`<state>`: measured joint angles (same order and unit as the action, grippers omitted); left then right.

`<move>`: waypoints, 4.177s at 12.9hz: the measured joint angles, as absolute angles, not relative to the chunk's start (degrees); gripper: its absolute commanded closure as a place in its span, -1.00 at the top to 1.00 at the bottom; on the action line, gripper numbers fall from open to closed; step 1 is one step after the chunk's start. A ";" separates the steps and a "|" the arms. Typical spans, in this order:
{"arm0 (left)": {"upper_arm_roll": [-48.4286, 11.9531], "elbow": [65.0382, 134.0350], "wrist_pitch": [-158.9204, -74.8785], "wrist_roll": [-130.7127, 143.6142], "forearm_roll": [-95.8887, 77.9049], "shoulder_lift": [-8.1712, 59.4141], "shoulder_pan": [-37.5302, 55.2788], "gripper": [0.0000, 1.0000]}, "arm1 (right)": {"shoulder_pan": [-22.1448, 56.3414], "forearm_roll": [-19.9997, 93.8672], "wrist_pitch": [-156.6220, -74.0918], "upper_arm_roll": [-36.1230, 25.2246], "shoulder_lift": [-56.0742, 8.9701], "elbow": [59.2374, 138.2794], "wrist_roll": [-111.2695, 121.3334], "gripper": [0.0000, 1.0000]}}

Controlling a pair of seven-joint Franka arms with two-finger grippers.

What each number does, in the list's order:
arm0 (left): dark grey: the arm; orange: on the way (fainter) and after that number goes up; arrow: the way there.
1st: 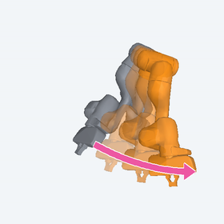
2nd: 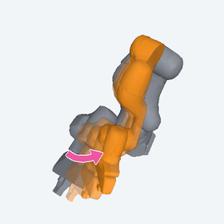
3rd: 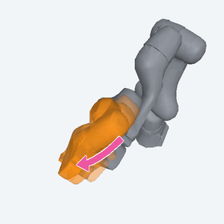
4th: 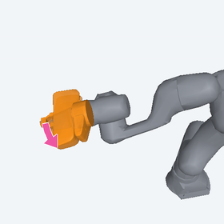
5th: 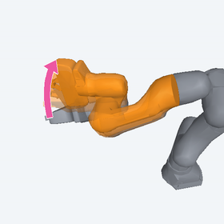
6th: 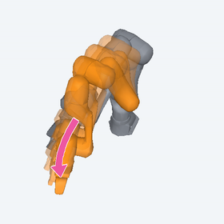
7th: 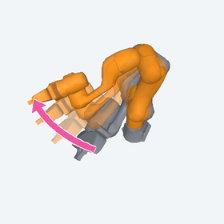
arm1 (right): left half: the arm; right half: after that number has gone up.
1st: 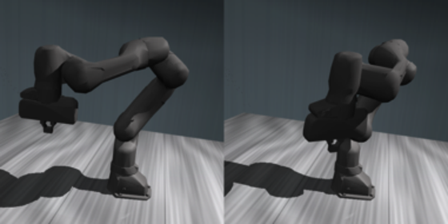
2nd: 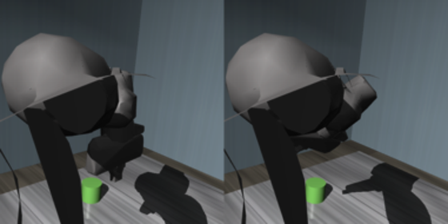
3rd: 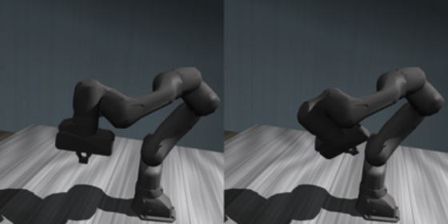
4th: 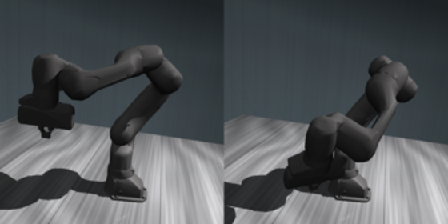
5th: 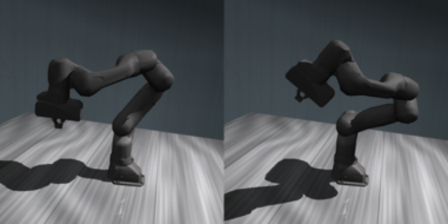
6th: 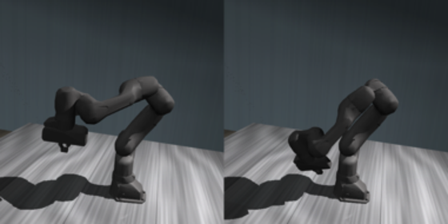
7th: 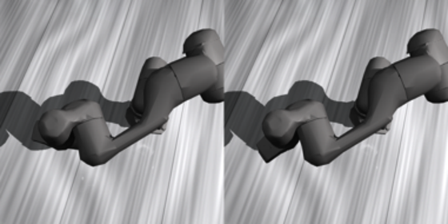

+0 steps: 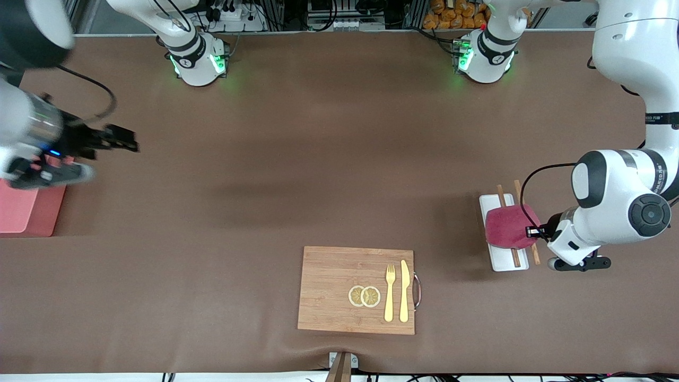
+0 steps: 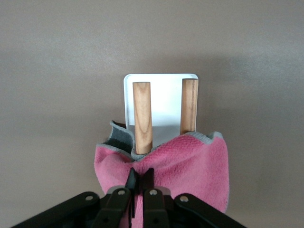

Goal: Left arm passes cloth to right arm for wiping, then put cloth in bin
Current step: 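Lift the cloth with the left gripper while the right gripper approaches, then grasp the cloth with the right gripper from the left gripper, then carry the cloth toward the pink bin while the left gripper withdraws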

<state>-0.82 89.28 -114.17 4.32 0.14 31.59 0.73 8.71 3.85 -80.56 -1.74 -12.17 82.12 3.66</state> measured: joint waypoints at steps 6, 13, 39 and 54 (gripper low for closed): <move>-0.85 88.69 -114.40 4.42 0.14 31.47 1.22 -1.00 | 11.41 7.76 -84.83 -1.82 -19.17 82.11 3.27 1.00; -5.19 87.53 -112.10 21.31 0.04 24.74 8.43 -1.00 | 12.48 18.95 -91.83 -1.76 -22.73 82.04 -3.68 1.00; -15.64 79.28 -135.61 120.75 -13.78 33.37 29.76 -1.00 | 24.84 40.15 -112.82 -1.79 -32.63 84.97 -54.07 -1.00; -15.32 76.92 -127.86 118.97 -13.80 29.12 27.21 1.00 | 24.38 21.26 -109.54 -3.08 -33.38 87.15 -34.75 -1.00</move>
